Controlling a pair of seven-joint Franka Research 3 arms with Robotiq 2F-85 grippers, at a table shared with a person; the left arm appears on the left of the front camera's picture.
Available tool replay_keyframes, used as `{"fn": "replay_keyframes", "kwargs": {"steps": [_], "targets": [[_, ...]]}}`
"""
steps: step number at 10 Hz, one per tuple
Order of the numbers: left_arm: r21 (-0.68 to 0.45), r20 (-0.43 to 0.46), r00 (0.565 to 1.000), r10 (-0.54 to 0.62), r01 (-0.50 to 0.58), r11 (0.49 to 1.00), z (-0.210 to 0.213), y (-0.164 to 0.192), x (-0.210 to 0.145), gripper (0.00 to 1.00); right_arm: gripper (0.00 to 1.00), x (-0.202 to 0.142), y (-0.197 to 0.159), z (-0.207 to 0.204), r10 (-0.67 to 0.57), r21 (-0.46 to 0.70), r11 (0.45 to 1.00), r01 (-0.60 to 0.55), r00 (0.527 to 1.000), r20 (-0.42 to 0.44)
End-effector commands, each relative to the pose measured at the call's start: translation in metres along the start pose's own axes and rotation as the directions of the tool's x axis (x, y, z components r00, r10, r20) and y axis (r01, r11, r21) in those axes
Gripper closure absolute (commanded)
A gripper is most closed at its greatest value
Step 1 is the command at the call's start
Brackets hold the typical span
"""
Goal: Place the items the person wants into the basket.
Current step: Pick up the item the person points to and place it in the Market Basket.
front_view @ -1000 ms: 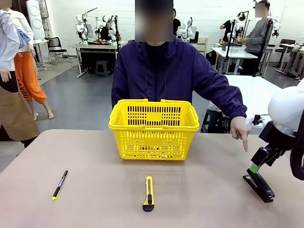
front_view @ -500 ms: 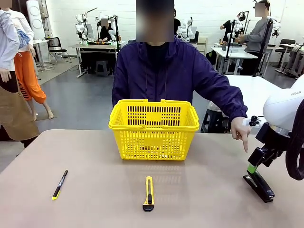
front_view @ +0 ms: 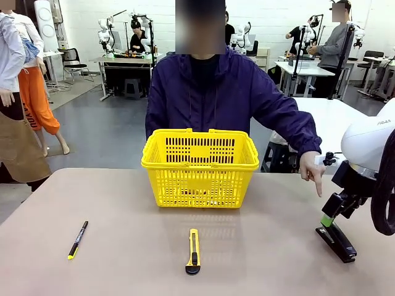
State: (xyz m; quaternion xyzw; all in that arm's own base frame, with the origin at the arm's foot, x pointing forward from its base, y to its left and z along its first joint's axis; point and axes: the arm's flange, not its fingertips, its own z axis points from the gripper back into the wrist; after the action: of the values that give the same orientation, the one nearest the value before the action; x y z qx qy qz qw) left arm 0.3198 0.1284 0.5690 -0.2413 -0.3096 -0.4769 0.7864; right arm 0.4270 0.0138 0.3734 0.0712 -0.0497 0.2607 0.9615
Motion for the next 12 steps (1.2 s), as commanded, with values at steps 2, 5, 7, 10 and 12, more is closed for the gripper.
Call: {"fn": "replay_keyframes", "kwargs": {"steps": [2, 5, 7, 10, 12], "targets": [[-0.006, 0.021, 1.0, -0.018, 0.018, 1.0, 0.002, 0.001, -0.001, 0.1, 0.0, 0.0, 0.0, 0.0, 0.0, 0.0, 1.0, 0.0, 1.0, 0.0], [-0.006, 0.021, 1.0, -0.018, 0.018, 1.0, 0.002, 0.001, -0.001, 0.1, 0.0, 0.002, 0.0, -0.014, -0.07, -0.133, 0.988, 0.076, 0.996, 0.046], [-0.006, 0.021, 1.0, -0.018, 0.018, 1.0, 0.002, 0.001, -0.001, 0.1, 0.0, 0.005, -0.002, -0.022, -0.084, -0.163, 0.982, 0.091, 0.995, 0.046], [-0.006, 0.021, 1.0, -0.018, 0.018, 1.0, 0.002, 0.001, -0.001, 0.1, 0.0, 0.008, -0.003, -0.039, -0.086, -0.207, 0.974, 0.087, 0.996, 0.012], [-0.006, 0.021, 1.0, -0.018, 0.018, 1.0, 0.002, 0.001, -0.001, 0.1, 0.0, 0.007, -0.003, -0.044, -0.073, -0.212, 0.975, 0.072, 0.997, 0.003]]}}
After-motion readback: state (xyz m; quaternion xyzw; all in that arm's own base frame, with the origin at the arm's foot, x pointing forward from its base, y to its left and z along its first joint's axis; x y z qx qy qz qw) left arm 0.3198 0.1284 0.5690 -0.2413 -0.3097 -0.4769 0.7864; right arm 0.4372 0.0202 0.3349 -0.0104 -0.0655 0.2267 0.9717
